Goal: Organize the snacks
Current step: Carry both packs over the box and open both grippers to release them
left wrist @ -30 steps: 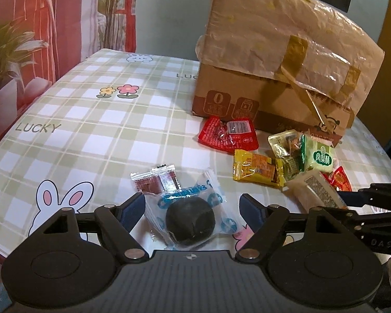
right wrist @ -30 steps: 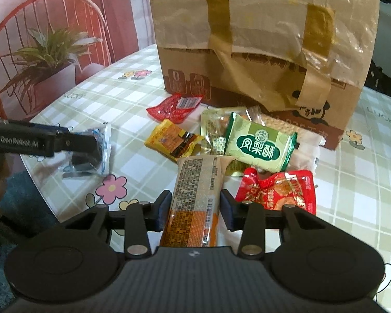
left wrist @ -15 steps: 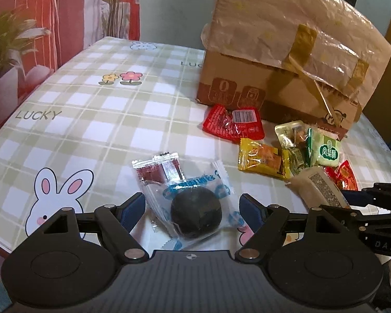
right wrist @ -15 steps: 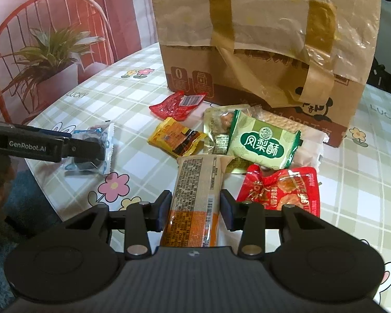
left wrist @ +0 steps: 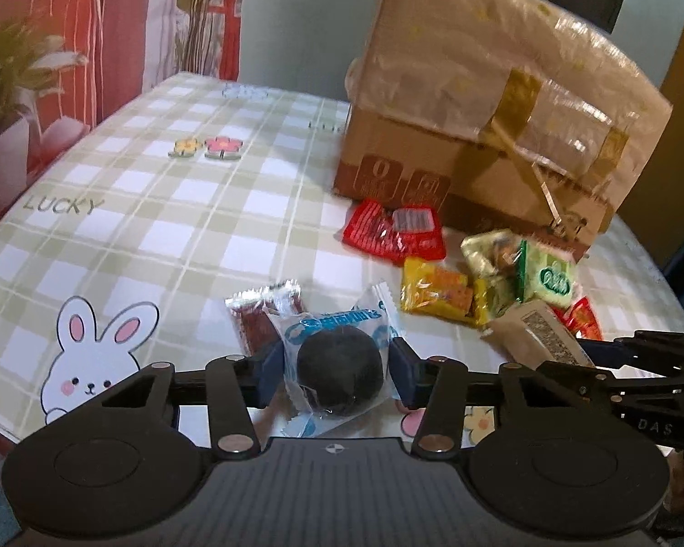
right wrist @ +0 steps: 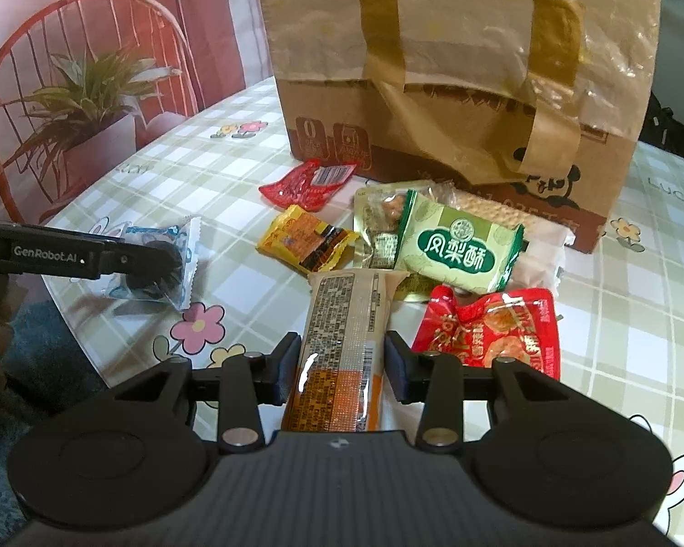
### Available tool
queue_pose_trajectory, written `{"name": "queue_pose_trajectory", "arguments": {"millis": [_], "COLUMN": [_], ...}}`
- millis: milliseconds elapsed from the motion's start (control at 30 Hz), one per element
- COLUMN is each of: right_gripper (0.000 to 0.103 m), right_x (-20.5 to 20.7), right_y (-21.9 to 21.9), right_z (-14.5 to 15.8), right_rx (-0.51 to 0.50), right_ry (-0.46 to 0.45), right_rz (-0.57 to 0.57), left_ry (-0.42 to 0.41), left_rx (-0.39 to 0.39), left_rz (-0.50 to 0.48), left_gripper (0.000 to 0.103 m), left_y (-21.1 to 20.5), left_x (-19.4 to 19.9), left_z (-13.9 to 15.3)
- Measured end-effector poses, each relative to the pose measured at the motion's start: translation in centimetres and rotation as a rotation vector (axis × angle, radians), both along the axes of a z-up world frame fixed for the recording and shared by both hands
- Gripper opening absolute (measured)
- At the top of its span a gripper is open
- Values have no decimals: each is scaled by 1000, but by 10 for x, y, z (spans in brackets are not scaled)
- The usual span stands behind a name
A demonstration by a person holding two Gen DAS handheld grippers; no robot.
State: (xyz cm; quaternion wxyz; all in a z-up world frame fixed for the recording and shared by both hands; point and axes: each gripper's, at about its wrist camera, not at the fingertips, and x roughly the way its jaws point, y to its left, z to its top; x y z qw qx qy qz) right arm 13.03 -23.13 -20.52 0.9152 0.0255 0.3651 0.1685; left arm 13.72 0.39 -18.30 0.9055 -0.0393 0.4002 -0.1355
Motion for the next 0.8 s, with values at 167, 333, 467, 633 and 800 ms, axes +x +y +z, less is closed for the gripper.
{"name": "queue_pose_trajectory", "arguments": {"millis": [167,333,467,633,800], "right_gripper": [41,40,40,40,40], "right_x": [-5,-6,-9,-7,-3], "right_y": [-2,-5,-10,-16,-22], "right_z": [9,18,31,56,97], "right_rx": [5,11,23,34,47], "right_ry": [-40,-76,-122,-189,-294], "right_rz": [-1,-8,-11,-17,-14], "left_ry": [-57,-106,-145,-207,-289], "left_rx": [-6,-2,0,7,2], "left_rz": [2,2,1,-9,-33], "left_gripper": [51,51,51,51,51], "left_y": [1,-1,-1,-4,-15], "left_x": [-6,-6,-3,2,13], "left_z": [15,28,41,65,97]}}
